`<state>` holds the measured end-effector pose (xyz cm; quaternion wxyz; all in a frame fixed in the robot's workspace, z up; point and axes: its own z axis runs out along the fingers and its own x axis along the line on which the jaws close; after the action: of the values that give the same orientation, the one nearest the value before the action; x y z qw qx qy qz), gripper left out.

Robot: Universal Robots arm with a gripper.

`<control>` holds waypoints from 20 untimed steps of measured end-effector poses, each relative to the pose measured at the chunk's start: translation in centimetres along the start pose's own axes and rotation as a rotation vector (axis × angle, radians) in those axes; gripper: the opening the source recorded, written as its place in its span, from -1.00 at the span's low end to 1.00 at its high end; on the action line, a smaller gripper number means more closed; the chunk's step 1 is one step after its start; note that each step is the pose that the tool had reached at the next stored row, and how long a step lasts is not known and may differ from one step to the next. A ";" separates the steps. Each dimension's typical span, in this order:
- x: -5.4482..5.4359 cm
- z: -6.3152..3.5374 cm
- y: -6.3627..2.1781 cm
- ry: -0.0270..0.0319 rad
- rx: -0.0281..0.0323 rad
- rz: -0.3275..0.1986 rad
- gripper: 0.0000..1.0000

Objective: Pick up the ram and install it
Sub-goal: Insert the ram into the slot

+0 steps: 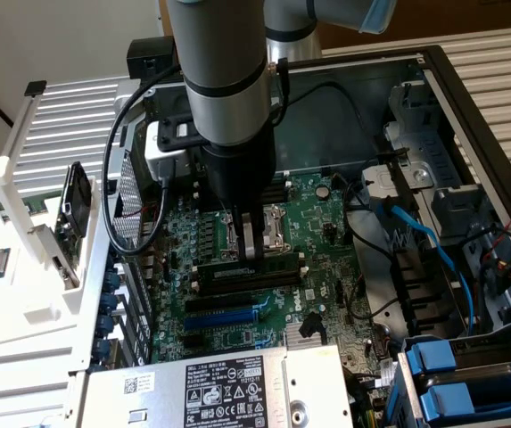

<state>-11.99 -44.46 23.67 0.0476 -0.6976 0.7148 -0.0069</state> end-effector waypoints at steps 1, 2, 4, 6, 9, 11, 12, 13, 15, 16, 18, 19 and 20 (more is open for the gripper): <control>0.0 0.01 0.00 -0.0003 0.0000 0.000 -0.76; 0.0 0.02 0.00 -0.0004 0.0000 0.000 -0.76; 0.0 0.06 0.00 -0.0003 -0.0001 0.000 -0.76; 0.0 0.09 0.01 -0.0004 0.0000 0.000 -0.76; -0.1 0.11 0.01 -0.0003 -0.0001 0.000 -0.76; -0.1 0.11 0.01 -0.0003 -0.0001 0.000 -0.76; 0.0 0.11 0.01 -0.0004 0.0000 0.000 -0.76; 0.0 0.12 0.01 -0.0005 0.0001 0.000 -0.76; 0.0 0.12 0.01 -0.0005 0.0000 0.000 -0.76; 0.0 0.12 0.01 -0.0004 0.0000 0.000 -0.76; 0.0 0.14 0.01 -0.0004 -0.0001 0.000 -0.76; 0.0 0.15 0.01 -0.0003 -0.0001 0.000 -0.76; 0.0 0.16 0.01 -0.0003 -0.0001 0.000 -0.76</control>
<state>-11.99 -44.45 23.50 0.0477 -0.6977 0.7148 -0.0067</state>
